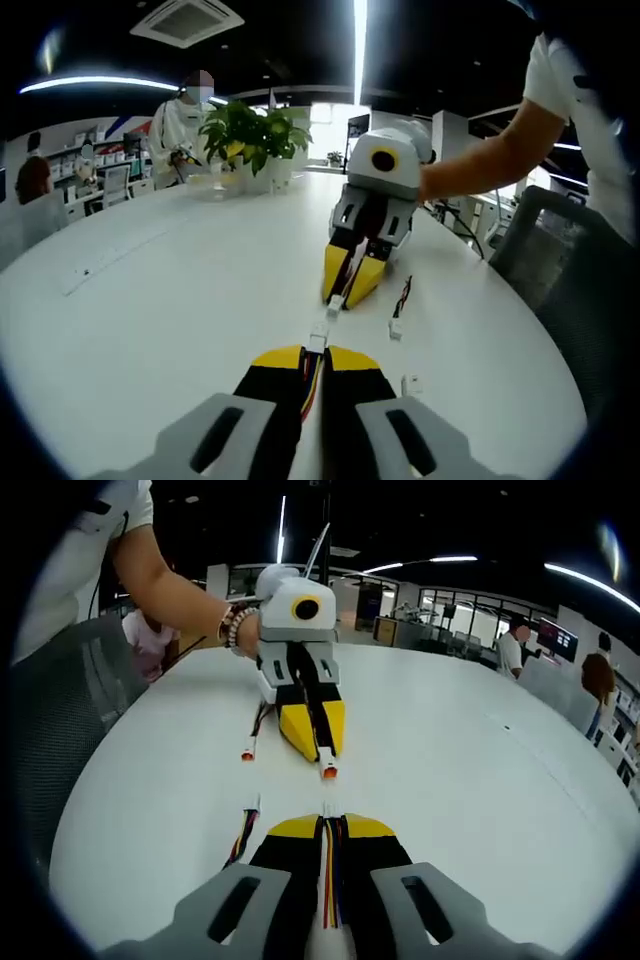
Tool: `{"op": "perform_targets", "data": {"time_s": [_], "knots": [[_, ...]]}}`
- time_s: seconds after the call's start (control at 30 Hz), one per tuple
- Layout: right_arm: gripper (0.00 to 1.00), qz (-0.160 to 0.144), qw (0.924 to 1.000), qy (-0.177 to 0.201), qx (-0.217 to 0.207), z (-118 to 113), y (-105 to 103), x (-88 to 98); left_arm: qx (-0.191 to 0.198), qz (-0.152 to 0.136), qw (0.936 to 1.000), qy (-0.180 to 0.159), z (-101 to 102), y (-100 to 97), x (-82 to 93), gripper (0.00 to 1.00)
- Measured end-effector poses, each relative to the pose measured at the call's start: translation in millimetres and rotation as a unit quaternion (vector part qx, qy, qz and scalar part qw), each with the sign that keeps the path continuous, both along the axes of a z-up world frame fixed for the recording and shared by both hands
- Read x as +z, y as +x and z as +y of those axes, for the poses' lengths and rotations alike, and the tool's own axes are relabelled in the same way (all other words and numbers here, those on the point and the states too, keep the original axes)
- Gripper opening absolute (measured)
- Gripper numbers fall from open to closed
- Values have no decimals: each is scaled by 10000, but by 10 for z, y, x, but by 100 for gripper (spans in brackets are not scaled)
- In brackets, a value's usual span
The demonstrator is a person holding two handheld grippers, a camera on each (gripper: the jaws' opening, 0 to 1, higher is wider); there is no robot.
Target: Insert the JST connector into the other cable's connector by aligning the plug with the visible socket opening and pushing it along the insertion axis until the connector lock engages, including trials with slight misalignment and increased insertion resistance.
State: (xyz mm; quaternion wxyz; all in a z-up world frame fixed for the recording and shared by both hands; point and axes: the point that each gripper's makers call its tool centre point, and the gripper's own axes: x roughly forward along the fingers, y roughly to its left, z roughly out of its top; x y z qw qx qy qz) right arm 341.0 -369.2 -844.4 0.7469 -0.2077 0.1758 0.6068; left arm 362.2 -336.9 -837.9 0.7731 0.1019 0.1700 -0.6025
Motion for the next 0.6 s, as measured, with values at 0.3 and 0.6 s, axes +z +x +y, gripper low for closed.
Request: {"op": "perform_targets", "data": {"time_s": [0.3,0.6], "knots": [[4,-156,9997,0,184,107,-55,221,-103,-220,9996,161,81,-107,132,1],[4,-340,9988,-104,327,253,-70,301,-416,-468,9966,537,78,-262,126,1]]}}
